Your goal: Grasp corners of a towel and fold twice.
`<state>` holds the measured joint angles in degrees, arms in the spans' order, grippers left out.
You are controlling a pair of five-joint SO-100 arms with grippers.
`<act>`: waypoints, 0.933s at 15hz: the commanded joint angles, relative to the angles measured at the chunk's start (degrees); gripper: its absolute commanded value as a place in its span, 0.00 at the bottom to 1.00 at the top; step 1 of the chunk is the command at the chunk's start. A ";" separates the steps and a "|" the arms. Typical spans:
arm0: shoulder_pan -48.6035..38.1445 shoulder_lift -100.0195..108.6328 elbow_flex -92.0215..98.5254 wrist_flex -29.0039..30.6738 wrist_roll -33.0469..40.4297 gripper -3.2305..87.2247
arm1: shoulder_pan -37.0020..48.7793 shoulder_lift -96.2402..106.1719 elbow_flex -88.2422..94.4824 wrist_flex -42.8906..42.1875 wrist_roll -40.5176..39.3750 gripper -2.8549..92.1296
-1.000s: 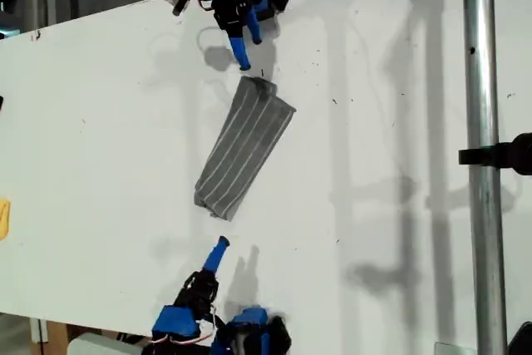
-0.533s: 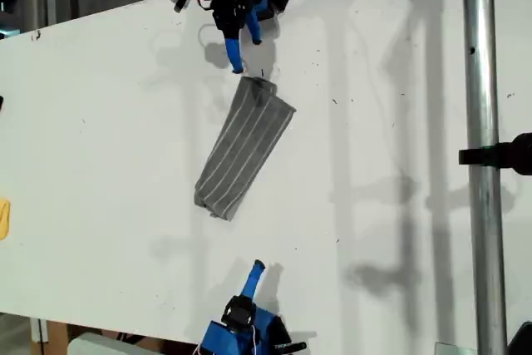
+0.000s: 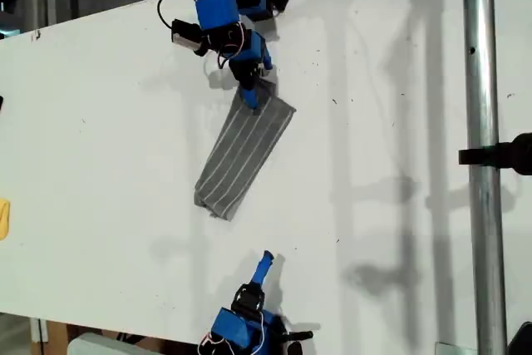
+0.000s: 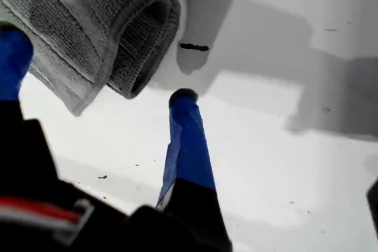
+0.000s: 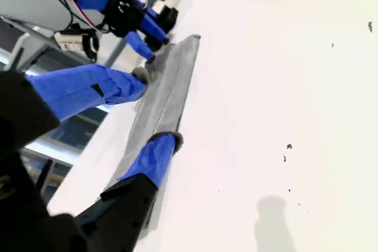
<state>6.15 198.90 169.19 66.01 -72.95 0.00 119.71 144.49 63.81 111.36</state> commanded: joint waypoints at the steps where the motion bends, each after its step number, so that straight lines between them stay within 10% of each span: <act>1: 1.41 0.53 0.09 0.70 -0.88 0.23 | 1.58 -6.50 -3.43 -8.70 -0.97 0.47; 7: 2.55 0.53 4.48 0.18 -1.23 0.32 | 12.66 -25.40 -18.63 -14.50 -13.36 0.41; 9: 3.25 0.53 4.39 0.18 -1.14 0.32 | 19.78 -24.87 -19.95 -11.95 -20.30 0.08; 14: 4.04 0.53 4.31 0.18 -1.05 0.33 | 22.50 -7.91 -19.34 0.18 -31.20 0.03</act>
<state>9.58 198.90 174.38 66.45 -73.56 24.43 102.13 127.27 57.66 80.95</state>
